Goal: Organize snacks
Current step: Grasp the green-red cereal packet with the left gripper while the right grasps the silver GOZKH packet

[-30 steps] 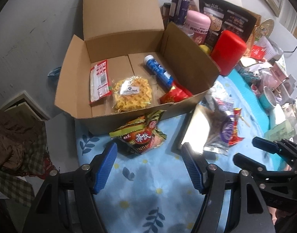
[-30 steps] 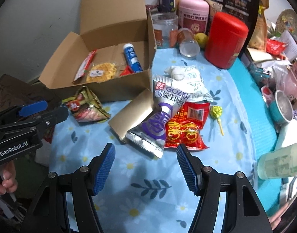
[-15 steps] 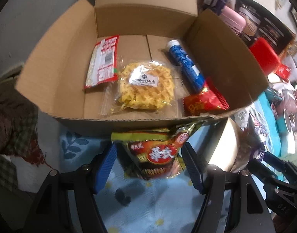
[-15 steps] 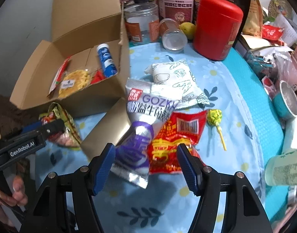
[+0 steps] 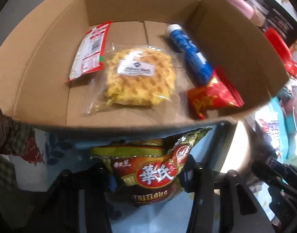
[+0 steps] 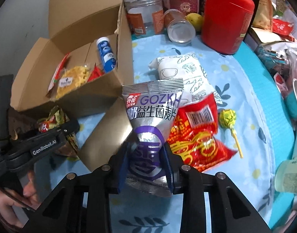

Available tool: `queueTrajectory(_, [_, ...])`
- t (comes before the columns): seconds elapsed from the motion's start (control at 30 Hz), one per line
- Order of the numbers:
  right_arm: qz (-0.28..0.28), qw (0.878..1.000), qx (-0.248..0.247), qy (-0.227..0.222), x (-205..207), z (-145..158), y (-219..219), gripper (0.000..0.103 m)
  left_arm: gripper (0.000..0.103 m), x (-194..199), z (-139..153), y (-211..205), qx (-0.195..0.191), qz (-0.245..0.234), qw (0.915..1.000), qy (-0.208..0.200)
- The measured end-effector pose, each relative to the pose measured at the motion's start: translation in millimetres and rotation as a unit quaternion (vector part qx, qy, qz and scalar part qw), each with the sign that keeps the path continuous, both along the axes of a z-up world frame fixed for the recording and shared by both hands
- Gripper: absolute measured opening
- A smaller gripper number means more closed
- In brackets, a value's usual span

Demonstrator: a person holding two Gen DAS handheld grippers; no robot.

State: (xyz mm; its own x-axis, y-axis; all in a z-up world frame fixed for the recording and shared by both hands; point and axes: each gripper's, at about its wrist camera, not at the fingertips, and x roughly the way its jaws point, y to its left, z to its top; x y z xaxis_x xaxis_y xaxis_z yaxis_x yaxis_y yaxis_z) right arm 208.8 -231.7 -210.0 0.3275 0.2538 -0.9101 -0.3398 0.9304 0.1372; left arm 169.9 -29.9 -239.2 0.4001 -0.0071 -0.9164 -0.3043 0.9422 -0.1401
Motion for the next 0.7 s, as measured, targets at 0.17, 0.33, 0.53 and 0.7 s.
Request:
queueTrajectory(0.17, [0.004, 1.0, 0.006, 0.009, -8.2, -0.2, -5.3, 0.028, 0.042, -10.0, 7.3, -9.5, 0.014, -0.03, 0.9994, 0.009])
queueTrajectory(0.33, [0.01, 1.0, 0.015, 0.015, -19.5, 4.1, -6.9, 0.027, 0.041, -27.9, 13.3, -21.1, 0.007, -0.057, 0.9981, 0.022])
queueTrajectory(0.53, [0.032, 0.999, 0.02, 0.028, -44.5, 4.9, -7.2, 0.027, 0.041, -63.5, 25.4, -41.3, -0.001, -0.08, 0.9962, 0.036])
queueTrajectory(0.7, [0.062, 0.997, 0.013, 0.037, -70.5, 3.8, -3.7, 0.027, 0.041, -97.5, 26.6, -52.4, 0.002, -0.097, 0.994, 0.05])
